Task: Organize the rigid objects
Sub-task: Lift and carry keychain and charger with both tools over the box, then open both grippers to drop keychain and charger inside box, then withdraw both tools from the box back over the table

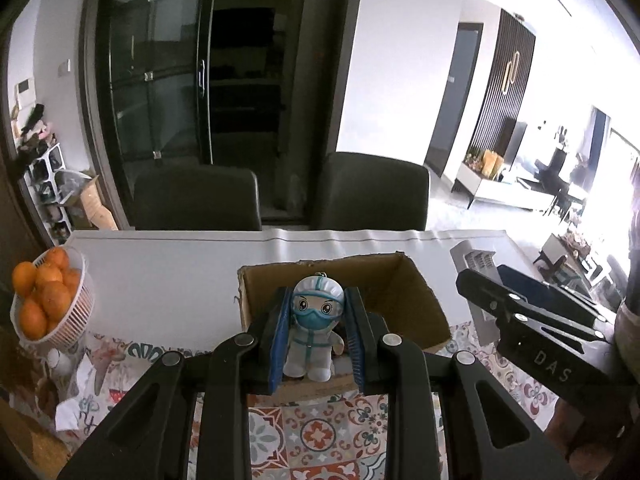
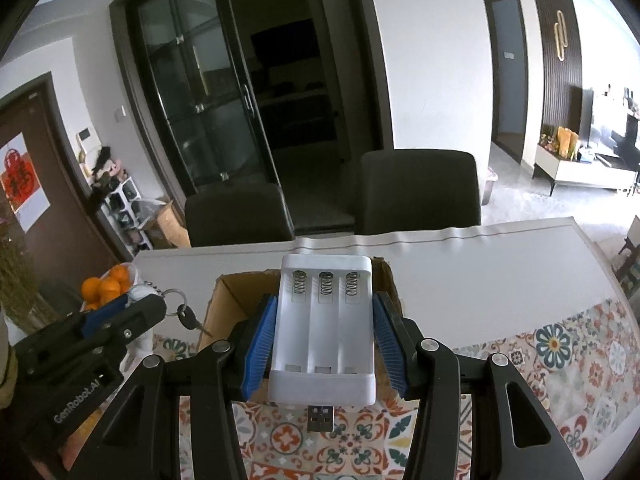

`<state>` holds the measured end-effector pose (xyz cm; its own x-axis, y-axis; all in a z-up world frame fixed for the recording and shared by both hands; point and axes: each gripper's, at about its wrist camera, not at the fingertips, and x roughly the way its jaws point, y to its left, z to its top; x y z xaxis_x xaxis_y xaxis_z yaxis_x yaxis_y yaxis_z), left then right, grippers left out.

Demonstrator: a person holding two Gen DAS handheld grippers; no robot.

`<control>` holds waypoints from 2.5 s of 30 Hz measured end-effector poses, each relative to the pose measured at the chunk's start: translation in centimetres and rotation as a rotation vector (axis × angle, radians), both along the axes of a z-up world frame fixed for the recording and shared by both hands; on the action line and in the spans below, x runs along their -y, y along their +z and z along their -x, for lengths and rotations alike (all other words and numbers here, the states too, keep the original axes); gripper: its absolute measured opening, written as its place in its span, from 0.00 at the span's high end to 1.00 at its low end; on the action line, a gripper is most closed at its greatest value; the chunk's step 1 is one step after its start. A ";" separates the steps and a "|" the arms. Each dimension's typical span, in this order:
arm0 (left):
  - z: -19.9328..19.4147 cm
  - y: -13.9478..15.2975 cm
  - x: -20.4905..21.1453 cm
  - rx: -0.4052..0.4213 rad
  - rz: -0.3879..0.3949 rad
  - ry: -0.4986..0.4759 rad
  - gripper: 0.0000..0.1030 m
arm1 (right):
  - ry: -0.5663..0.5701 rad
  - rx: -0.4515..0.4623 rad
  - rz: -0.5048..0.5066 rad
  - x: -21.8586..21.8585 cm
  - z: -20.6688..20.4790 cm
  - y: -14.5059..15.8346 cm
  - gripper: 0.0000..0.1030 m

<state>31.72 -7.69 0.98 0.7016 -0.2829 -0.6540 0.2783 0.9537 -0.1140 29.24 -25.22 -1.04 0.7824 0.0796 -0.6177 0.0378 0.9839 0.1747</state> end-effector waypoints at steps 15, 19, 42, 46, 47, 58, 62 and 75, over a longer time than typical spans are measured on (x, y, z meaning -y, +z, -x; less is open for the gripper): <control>-7.0 -2.1 1.6 -0.174 -0.050 -0.025 0.74 | 0.049 -0.200 -0.016 0.9 -7.3 -2.1 0.52; -8.6 -3.7 2.1 -0.250 -0.060 -0.023 0.74 | 0.060 -0.256 -0.005 0.8 -9.0 -3.4 0.52; -11.9 -11.6 3.6 -0.478 -0.129 -0.038 0.74 | 0.110 -0.456 0.066 0.6 -13.2 -10.1 0.52; -11.7 -12.1 3.9 -0.487 -0.145 -0.040 0.74 | 0.114 -0.471 0.068 0.6 -13.1 -10.9 0.51; -11.6 -12.1 4.0 -0.487 -0.148 -0.041 0.73 | 0.117 -0.474 0.069 0.6 -13.1 -10.9 0.49; -9.6 -9.9 3.9 -0.401 -0.195 -0.014 0.66 | 0.094 -0.441 0.069 0.9 -11.2 -9.3 0.47; -8.2 -8.5 3.4 -0.370 -0.180 -0.010 0.65 | 0.079 -0.418 0.043 1.1 -9.8 -8.3 0.47; -1.2 -4.6 1.9 -0.229 -0.180 0.025 0.51 | 0.012 -0.290 0.061 0.9 -2.8 -4.1 0.47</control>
<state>32.95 -9.58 -3.62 0.5356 -0.1322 -0.8341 0.2408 0.9706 0.0008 32.04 -26.07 -5.18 0.5718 0.0434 -0.8193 0.0659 0.9929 0.0985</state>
